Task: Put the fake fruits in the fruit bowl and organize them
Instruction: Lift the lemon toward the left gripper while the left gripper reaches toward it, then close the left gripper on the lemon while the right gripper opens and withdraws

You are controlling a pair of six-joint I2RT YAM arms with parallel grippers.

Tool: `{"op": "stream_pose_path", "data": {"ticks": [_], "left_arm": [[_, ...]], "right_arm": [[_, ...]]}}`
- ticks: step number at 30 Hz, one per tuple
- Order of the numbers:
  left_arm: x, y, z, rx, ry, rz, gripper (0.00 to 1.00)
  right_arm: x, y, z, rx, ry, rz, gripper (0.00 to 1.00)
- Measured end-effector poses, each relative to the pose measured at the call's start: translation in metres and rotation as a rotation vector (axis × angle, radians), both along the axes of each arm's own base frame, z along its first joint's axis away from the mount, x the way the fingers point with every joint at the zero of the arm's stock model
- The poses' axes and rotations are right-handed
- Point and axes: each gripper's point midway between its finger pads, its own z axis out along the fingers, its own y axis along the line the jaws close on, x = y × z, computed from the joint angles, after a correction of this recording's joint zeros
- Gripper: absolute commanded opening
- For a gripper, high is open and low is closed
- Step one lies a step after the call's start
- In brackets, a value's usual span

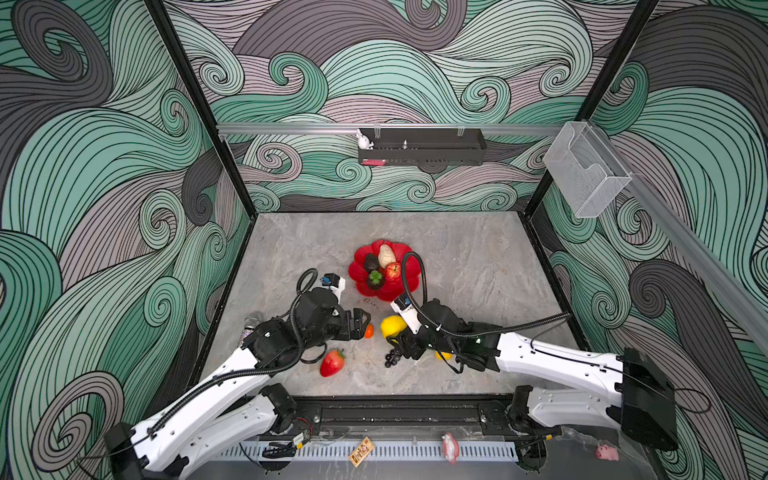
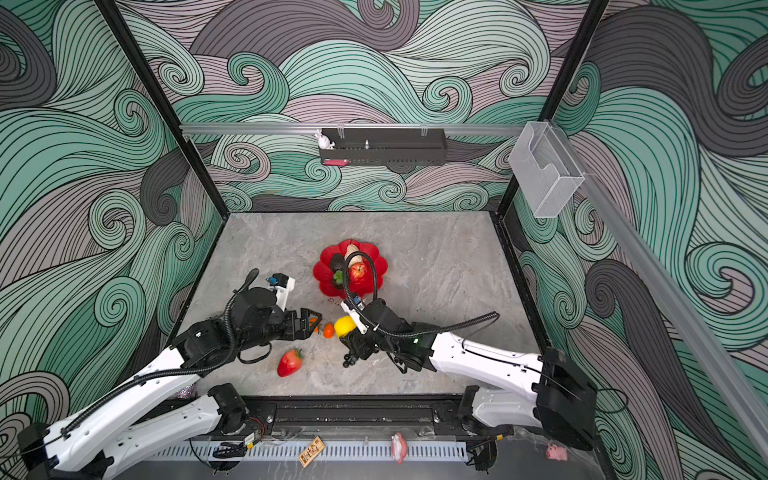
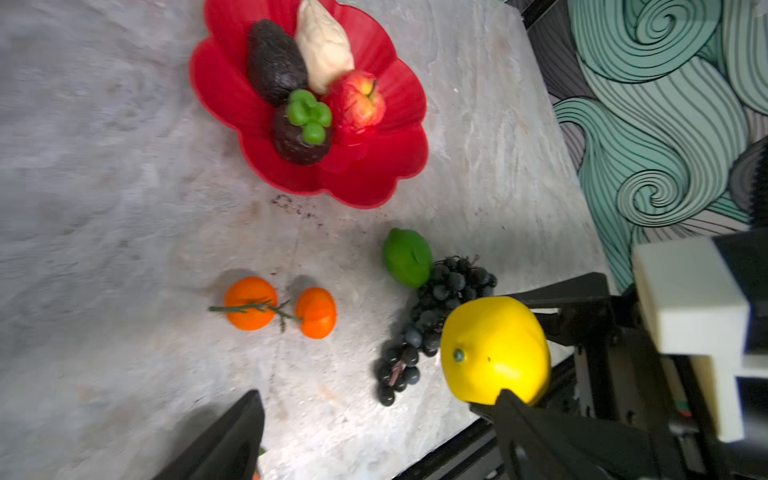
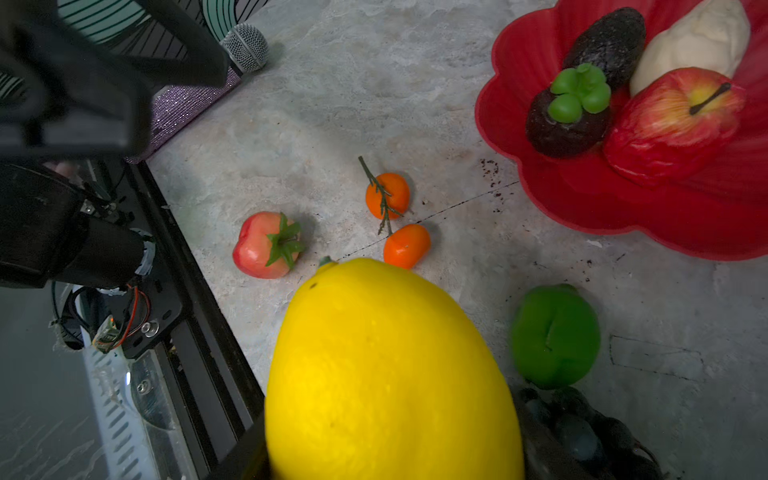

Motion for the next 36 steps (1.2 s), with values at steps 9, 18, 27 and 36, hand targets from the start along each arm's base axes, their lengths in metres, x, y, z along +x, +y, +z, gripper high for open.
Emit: {"op": "stream_pose_path", "data": {"ticks": [9,18,27,36], "left_arm": [[0.0,-0.041,0.016,-0.212,0.033,-0.057,0.9],[0.0,-0.058,0.003,-0.26,0.106,-0.044,0.88],[0.004,-0.07,0.001,-0.308,0.143,-0.031,0.78],[0.0,-0.079,0.0,-0.332,0.175,-0.049,0.69]], "right_arm": [[0.005,-0.008,0.001,0.065,0.004,-0.039,0.52],[0.007,0.007,0.02,0.182,-0.002,-0.024,0.51],[0.006,0.011,0.032,0.266,-0.019,-0.019,0.51],[0.008,0.012,0.044,0.313,-0.05,-0.025,0.51]]}}
